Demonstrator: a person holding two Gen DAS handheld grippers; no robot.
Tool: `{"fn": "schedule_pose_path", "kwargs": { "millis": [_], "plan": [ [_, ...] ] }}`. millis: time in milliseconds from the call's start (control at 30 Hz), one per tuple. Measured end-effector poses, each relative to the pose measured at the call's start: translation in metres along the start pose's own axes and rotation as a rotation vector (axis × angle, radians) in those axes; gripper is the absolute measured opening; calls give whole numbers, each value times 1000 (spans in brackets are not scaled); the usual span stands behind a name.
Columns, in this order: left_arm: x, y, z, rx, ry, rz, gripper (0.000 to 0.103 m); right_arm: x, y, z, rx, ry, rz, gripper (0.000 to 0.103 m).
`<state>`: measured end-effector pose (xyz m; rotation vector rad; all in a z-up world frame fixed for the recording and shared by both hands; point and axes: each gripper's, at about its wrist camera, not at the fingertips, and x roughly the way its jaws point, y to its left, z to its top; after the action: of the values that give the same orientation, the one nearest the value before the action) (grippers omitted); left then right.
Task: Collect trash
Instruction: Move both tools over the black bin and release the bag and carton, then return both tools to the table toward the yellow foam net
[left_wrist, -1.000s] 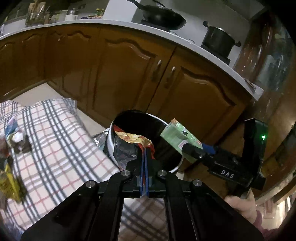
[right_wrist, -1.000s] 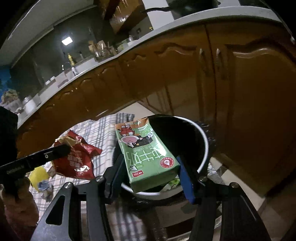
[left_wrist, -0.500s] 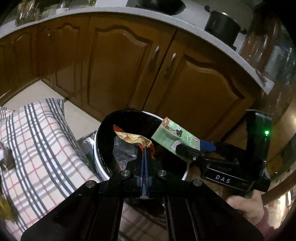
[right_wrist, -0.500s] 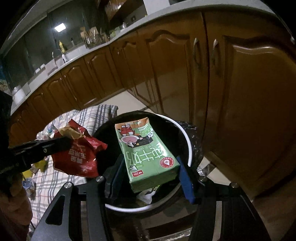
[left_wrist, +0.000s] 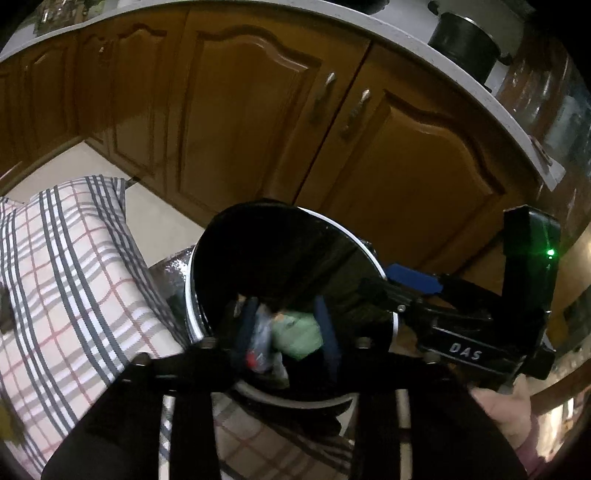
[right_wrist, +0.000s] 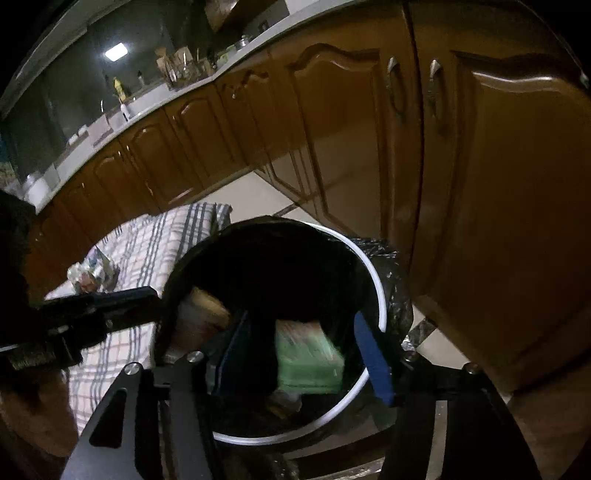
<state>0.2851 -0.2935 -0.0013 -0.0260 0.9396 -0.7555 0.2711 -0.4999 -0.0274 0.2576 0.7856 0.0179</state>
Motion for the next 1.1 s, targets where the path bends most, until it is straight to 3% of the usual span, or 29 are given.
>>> {"fn": "schedule_pose_path", "kwargs": {
  "millis": [200, 467, 667, 767, 1100],
  "plan": [
    [-17, 7, -14, -13, -48, 13, 37, -21, -4, -8, 60, -73, 71, 65],
    [-62, 29, -53, -63, -156, 81, 41, -46, 20, -33, 134, -205, 167, 94],
    [-100, 49, -85, -93, -217, 157, 42, -48, 57, -51, 102, -235, 178, 96],
    [-119, 59, -101, -113, -243, 196, 47, -45, 73, -58, 94, -222, 210, 96],
    [-167, 97, -150, -198, -287, 289, 48, -42, 126, -83, 19, -189, 272, 96]
  ]
}}
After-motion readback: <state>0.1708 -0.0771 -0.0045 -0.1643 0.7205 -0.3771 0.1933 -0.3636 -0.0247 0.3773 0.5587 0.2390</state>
